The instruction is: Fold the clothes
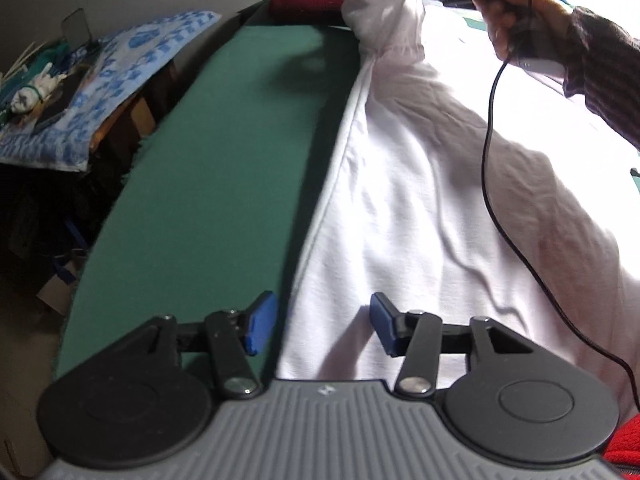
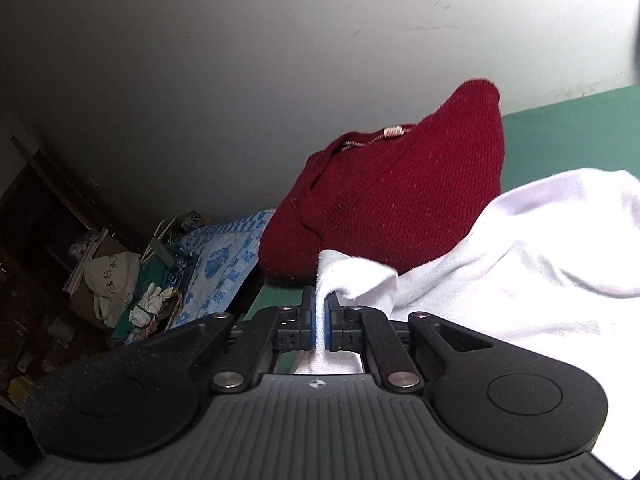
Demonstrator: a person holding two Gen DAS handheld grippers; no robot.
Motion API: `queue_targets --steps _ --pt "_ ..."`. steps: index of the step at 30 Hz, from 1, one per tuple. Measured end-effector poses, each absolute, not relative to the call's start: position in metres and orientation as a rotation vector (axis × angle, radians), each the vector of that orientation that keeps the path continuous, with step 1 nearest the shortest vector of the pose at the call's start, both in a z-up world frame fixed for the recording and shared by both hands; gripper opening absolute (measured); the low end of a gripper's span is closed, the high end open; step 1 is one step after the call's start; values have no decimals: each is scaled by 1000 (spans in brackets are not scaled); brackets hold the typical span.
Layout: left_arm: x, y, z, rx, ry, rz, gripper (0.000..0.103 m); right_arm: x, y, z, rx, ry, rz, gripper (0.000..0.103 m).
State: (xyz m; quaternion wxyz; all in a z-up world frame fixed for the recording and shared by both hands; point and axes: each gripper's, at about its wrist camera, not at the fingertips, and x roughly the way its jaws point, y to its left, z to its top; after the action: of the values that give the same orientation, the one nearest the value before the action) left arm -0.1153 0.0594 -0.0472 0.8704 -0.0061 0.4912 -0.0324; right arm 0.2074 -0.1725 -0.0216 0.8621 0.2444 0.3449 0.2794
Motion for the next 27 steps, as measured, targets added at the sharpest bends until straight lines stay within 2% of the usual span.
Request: queue_targets --steps 5,8,9,11,12,13,14,15,17,19,27 --pt "-95 38 -18 154 887 -75 53 206 -173 -12 451 724 564 5" --pt "-70 12 7 210 769 -169 55 210 -168 -11 392 761 562 8" --pt "-61 2 14 209 736 -215 57 212 -166 -12 377 780 566 11" --pt "-41 -13 17 119 707 -343 73 214 -167 -11 360 814 562 20" --pt "-30 -21 15 78 699 -390 79 213 -171 -10 360 817 549 35" --pt "-19 -29 9 61 702 -391 79 212 -177 -9 359 817 537 42" --pt "-7 -35 1 48 717 -372 75 211 -184 -9 354 810 530 42" --pt "4 -39 -8 30 739 -353 67 210 -191 -8 349 804 523 42" --pt "24 -44 -23 16 774 -310 61 209 -204 -8 335 793 509 42" --pt "35 -51 -34 103 773 -237 51 214 -211 -11 302 799 499 43" --pt "63 -69 -48 474 694 -251 64 247 -204 -41 400 820 584 42"
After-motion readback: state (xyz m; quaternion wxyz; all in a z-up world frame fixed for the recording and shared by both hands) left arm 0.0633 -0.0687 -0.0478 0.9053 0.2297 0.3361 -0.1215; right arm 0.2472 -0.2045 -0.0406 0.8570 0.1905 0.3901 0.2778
